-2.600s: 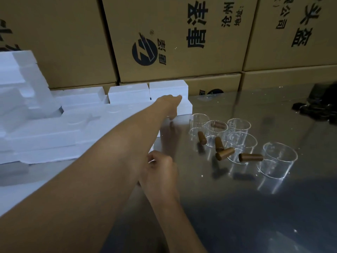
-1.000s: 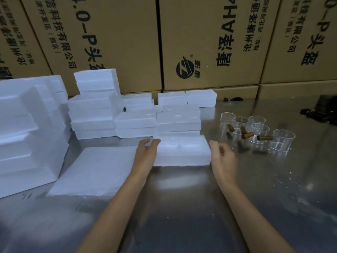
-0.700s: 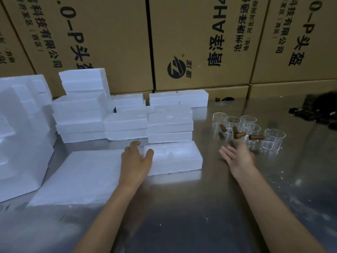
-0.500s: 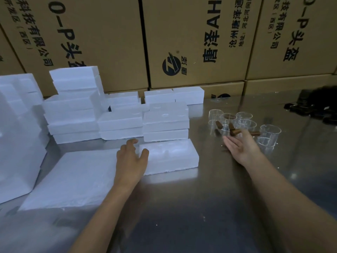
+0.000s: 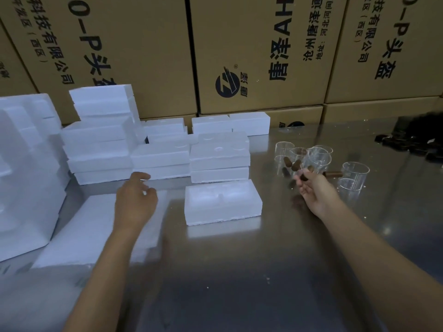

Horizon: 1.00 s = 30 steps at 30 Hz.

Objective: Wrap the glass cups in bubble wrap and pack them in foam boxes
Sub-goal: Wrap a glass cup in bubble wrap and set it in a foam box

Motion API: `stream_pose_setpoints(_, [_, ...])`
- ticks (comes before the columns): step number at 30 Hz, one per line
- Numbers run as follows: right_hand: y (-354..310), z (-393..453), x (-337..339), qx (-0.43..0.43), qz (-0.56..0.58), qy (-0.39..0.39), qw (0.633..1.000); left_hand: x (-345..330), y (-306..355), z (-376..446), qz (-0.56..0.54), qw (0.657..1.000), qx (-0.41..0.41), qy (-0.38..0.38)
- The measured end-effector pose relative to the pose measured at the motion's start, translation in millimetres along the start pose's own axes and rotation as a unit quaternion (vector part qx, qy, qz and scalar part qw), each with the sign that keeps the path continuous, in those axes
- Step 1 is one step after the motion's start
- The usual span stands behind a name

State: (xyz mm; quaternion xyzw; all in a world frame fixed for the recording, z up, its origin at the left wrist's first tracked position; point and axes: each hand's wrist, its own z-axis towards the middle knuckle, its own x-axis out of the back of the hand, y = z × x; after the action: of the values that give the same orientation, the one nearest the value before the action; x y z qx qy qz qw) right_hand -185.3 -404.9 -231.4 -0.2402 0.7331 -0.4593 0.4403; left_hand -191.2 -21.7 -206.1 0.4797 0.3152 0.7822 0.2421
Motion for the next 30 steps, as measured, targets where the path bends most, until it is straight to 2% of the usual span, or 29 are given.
stream_pose_setpoints(2, [4, -12, -2, 0.028, -0.039, -0.013, 0.999, 20, -13, 9, 0.051, 0.995, 0.041, -0.078])
stream_pose_setpoints(5, [12, -31, -9, 0.071, -0.100, -0.021, 0.992, 38, -25, 12, 0.123, 0.967, 0.049, -0.218])
stream_pose_setpoints(7, [15, -44, -18, 0.093, -0.143, -0.031, 0.985, 36, -28, 11, 0.136, 0.957, 0.047, -0.253])
stream_pose_setpoints(10, [12, -64, -38, 0.126, -0.203, -0.067, 0.969, 26, -28, 10, 0.134, 0.966, 0.030, -0.221])
stream_pose_setpoints(13, [9, -86, -65, 0.146, -0.224, -0.136, 0.954, 25, -27, 11, 0.105, 0.979, 0.000, -0.172])
stream_pose_setpoints(17, [19, -112, -102, 0.124, -0.223, -0.242, 0.936, 31, -22, 13, -0.072, 0.995, -0.022, -0.072])
stream_pose_setpoints(21, [43, -131, -130, 0.063, -0.231, -0.331, 0.913, 31, -18, 12, -0.217, 0.975, 0.003, -0.057])
stream_pose_setpoints(23, [55, -137, -136, 0.076, -0.265, -0.328, 0.904, 31, -19, 13, -0.254, 0.966, -0.001, -0.057])
stream_pose_setpoints(27, [67, -143, -138, 0.198, -0.334, -0.271, 0.881, 31, -14, 14, -0.288, 0.956, -0.009, -0.045])
stream_pose_setpoints(30, [63, -141, -135, 0.207, -0.275, -0.238, 0.908, 26, -8, 12, -0.248, 0.966, -0.025, -0.067])
